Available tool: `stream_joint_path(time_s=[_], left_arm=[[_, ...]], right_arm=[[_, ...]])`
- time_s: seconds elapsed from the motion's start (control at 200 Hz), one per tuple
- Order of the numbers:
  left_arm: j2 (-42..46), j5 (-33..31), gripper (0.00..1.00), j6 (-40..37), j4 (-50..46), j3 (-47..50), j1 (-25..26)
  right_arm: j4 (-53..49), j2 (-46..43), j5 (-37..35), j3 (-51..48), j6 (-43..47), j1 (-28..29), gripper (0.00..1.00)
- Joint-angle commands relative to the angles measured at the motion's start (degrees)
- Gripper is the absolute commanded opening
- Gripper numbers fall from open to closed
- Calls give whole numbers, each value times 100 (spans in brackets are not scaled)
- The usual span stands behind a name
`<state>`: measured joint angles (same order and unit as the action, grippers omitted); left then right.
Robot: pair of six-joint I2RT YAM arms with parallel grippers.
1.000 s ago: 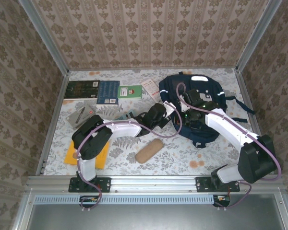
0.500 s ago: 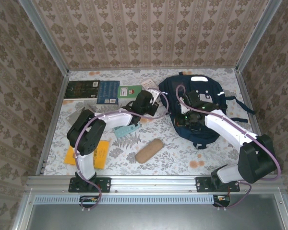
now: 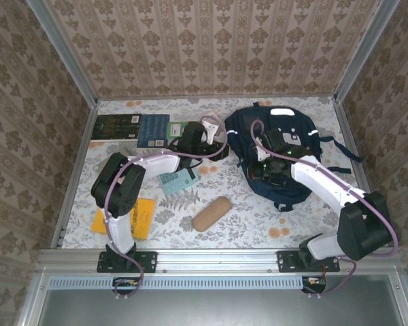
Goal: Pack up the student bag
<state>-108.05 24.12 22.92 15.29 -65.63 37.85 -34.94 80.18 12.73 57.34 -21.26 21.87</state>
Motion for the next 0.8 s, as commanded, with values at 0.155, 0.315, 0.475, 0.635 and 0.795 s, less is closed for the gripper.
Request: stream_joint_path(time_s=[0.155,0.315,0.475,0.635,0.795], left_arm=[[-298,1897,51,2475,2338,575,-87],[-785,2164,53,3480,3759,759,-78],[-913,2127,60,3738,4188,863,-16],[-921,2138,60,3789,4184,857,83],[-1090,2194,60,4071,4497,841,213]], right_arm=[[64,-357,599,185,-52,-224,0],[83,-373,773,234,-111,-354,0],[99,-353,830,277,-154,-374,0],[110,-344,814,269,-155,-397,0],[136,-335,810,262,-178,-419,0]])
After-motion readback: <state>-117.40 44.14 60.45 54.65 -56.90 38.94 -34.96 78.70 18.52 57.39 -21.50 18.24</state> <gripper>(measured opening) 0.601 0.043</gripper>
